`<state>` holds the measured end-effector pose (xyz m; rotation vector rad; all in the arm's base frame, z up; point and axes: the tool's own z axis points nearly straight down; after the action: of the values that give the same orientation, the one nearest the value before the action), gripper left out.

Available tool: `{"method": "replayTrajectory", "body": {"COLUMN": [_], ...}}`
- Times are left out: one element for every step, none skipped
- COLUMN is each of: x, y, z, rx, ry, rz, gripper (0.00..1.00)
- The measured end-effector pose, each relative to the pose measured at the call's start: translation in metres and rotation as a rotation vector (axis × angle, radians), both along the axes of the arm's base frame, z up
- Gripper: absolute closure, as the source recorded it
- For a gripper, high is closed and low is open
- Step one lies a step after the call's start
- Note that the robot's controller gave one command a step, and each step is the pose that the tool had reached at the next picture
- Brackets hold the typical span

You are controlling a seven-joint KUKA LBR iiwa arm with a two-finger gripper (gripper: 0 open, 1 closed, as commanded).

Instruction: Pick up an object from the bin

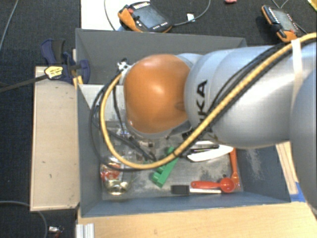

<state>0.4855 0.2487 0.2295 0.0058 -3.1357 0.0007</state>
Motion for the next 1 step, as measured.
{"method": "replayTrajectory", "body": {"x": [0.0023], "y": [-0.0016], "z": [0.0043], "rx": [0.002], "ry": [-0.008], "rz": [-0.006], "gripper": [0.0]}}
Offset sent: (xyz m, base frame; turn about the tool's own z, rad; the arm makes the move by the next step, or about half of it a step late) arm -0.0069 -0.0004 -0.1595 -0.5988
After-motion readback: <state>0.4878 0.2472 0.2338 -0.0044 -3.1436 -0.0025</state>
